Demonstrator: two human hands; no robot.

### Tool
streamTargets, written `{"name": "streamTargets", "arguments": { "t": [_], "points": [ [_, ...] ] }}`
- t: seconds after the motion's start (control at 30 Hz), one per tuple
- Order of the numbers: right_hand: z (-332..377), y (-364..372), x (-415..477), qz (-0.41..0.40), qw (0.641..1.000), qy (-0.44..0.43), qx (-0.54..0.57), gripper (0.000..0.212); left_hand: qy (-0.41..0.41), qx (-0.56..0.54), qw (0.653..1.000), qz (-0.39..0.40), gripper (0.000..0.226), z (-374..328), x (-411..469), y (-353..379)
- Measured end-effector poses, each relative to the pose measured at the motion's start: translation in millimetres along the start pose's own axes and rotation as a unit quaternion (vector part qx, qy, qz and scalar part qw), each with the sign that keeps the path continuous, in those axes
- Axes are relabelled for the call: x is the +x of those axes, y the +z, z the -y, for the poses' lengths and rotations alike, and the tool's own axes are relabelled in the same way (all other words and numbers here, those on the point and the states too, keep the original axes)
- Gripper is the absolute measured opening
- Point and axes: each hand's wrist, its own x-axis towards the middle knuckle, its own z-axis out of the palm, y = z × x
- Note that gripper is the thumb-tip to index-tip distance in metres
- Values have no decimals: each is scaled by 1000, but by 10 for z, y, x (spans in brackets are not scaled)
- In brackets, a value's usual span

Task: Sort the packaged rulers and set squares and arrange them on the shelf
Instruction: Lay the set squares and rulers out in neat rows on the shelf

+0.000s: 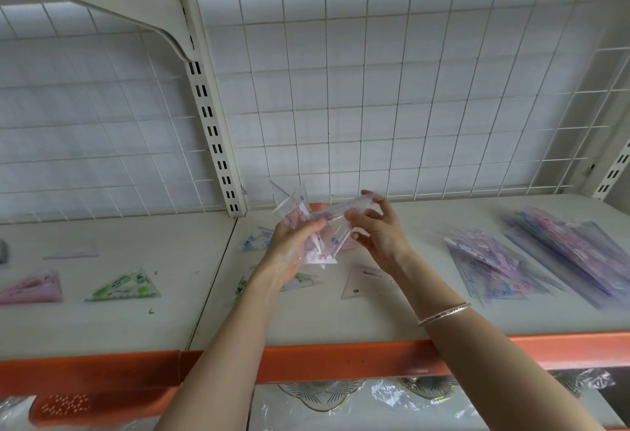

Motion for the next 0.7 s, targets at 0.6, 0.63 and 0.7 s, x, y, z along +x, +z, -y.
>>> {"name": "streamTargets", "arguments": {
  "t": [0.6,0.63,0.7],
  "points": [
    [402,-223,-124,70,712,-261,-648,38,-66,159,983,59,19,-428,-37,-26],
    [404,-222,-151,89,711,-262,-646,39,-72,175,980,57,19,-405,-44,-27],
    [409,-222,-216,121,700,-259,-655,43,-77,189,977,57,17,-367,-63,-29]
  ]
}}
